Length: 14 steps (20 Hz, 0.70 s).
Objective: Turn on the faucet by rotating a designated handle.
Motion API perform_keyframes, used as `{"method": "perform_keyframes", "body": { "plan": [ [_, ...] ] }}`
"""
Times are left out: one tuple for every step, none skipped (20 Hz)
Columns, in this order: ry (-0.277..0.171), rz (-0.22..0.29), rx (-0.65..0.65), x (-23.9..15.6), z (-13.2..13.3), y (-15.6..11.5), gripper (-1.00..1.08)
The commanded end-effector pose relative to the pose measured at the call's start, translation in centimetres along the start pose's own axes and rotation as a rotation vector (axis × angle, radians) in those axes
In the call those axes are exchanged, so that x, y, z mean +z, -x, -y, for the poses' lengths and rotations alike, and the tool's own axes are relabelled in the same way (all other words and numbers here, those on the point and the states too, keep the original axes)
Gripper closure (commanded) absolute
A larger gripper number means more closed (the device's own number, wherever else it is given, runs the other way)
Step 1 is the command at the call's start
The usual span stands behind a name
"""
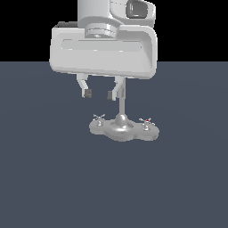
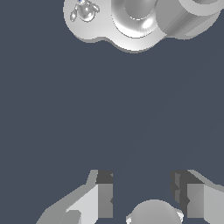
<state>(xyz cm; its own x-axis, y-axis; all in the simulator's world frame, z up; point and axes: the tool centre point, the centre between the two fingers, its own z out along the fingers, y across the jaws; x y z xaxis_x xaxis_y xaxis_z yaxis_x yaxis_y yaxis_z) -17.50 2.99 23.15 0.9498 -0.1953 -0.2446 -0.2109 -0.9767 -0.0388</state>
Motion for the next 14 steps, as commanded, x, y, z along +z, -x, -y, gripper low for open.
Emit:
{"method": "perform_keyframes", "body": {
  "plan": [
    [-0.051,-0.031,0.098,-0.1,0.5,-2.9,-0.17],
    [-0.007,-0.044,0.061,1.2,2.0,-3.4,-0.08],
    [0.001,-0.082,0.061,0.7,3.1,-5.0,0.18],
    [-0.009,-0.074,0.046,2.3,6.7,-4.6,0.34],
    [-0.002,-0.121,0.076,1.6,6.7,-6.8,0.44],
    [-0.031,-0.113,0.171,2.9,5.5,-7.8,0.48],
    [-0.043,-0.109,0.21,2.8,3.6,-8.4,0.48],
    [-0.046,-0.132,0.165,3.0,7.7,-8.9,0.66],
    [-0.059,-0.136,0.177,4.2,9.7,-9.2,0.71],
    [-0.046,-0.146,0.117,5.5,12.9,-8.8,0.71],
    [-0.088,-0.148,0.208,6.0,14.8,-10.2,0.74],
    [-0.115,-0.15,0.267,5.4,11.5,-11.2,0.74],
    [-0.124,-0.166,0.292,5.8,12.0,-12.4,0.62],
    [-0.137,-0.204,0.264,5.7,14.9,-13.5,0.78]
  ]
}}
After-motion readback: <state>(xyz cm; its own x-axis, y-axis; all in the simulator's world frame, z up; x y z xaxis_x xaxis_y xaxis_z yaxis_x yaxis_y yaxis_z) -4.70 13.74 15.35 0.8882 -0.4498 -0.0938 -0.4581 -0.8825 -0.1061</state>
